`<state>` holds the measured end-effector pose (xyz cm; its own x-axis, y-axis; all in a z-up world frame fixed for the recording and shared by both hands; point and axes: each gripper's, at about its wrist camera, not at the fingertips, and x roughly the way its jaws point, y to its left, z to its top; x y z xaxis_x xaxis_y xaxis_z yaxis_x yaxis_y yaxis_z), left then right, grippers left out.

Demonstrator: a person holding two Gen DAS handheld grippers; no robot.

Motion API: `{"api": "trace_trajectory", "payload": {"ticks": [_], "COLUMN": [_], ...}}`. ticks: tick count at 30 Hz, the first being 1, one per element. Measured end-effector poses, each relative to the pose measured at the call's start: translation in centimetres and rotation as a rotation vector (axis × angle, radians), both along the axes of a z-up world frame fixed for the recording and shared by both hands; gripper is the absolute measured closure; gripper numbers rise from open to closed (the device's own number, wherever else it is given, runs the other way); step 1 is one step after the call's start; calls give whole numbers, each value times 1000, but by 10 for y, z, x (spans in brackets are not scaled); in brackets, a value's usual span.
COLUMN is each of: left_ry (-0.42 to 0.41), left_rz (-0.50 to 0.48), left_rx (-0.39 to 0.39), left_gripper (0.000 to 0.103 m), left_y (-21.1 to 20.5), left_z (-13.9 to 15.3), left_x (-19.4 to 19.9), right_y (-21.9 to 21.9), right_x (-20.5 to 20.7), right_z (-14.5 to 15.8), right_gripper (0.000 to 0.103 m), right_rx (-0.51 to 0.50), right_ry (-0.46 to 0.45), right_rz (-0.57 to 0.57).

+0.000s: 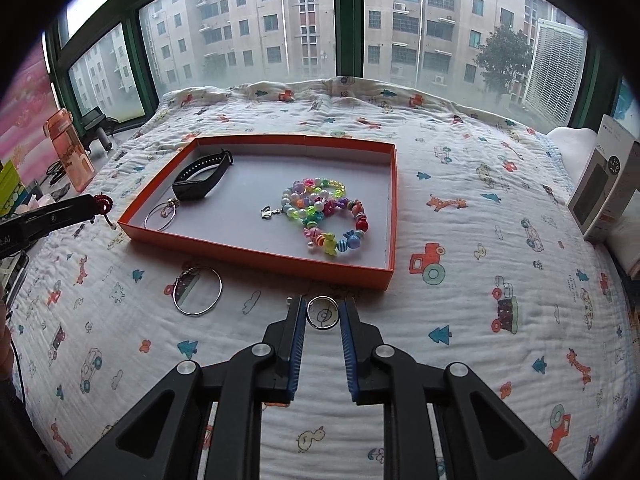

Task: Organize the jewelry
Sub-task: 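Close the right tool on the silver ring and lift it while the left tool holds the keychain, then carry the keychain and ring into the tray and open both tools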

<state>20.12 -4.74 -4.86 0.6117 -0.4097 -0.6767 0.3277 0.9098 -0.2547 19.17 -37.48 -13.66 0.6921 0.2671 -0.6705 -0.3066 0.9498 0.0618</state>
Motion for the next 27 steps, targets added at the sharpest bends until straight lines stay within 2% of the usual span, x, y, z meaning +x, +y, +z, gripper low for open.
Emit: {"api": "trace_trajectory", "payload": {"ticks": [14, 19, 27], "left_ry": [-76, -92, -90], "left_rz": [22, 23, 18], "left_rx": [-10, -3, -3], "left_gripper": [96, 96, 96], "left_y": [11, 10, 3], "left_z": [45, 54, 53], "left_x": [-33, -33, -12], "right_y": [-4, -5, -4], "right_x": [-31, -32, -18], "right_z": [46, 54, 59], "right_gripper": [83, 82, 82], "right_rx": [62, 73, 72], "right_ry": [-107, -127, -145], "right_rz": [-36, -44, -39]}}
